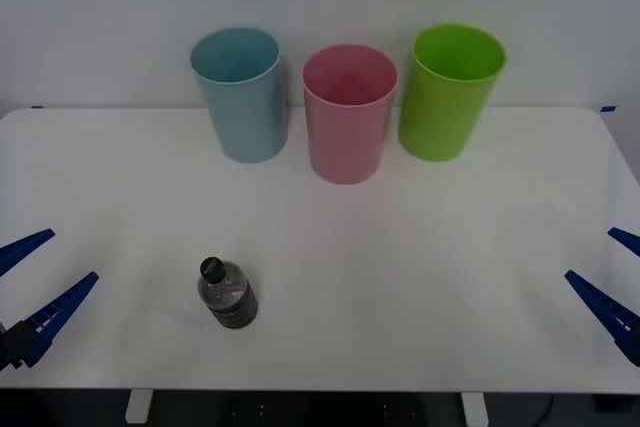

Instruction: Grasp the object on the table and drop it into the matching bin: aluminum can to the light blue bin, PET bottle to the pink bin.

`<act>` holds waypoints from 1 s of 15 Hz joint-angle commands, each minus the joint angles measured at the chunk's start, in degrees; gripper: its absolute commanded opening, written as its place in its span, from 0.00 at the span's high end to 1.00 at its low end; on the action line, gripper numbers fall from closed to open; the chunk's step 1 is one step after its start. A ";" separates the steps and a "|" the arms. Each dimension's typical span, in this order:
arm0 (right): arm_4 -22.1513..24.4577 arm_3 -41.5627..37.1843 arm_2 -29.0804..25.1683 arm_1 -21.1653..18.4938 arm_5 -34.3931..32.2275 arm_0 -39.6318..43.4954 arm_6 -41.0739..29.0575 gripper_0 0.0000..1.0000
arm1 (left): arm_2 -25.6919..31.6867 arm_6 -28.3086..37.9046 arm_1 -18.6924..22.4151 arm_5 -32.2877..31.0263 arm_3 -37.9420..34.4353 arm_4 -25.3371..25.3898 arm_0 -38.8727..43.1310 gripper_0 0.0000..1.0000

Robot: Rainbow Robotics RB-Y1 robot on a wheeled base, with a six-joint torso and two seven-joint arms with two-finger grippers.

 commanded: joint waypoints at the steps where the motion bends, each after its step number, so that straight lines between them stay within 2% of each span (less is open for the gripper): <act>1: 0.00 0.00 0.00 0.00 0.00 0.00 0.00 0.00 | 0.00 0.00 0.00 0.00 0.00 0.00 0.00 0.00; 2: 0.00 0.00 0.00 0.00 0.00 0.00 0.00 0.00 | -0.38 0.00 -1.29 0.39 0.78 -0.02 -0.75 0.00; 8: 0.00 0.00 0.00 0.00 0.00 0.00 0.00 0.00 | -0.64 -0.35 -0.41 0.48 1.22 0.07 -1.10 0.00; 12: 0.00 0.00 0.00 0.00 0.00 0.00 0.00 0.00 | -1.61 -1.49 1.79 0.04 2.45 -1.78 -1.01 0.00; 15: 0.00 0.00 0.00 0.00 0.00 0.00 0.00 0.00 | -2.05 -2.55 2.05 -1.37 2.71 -5.21 -1.19 0.00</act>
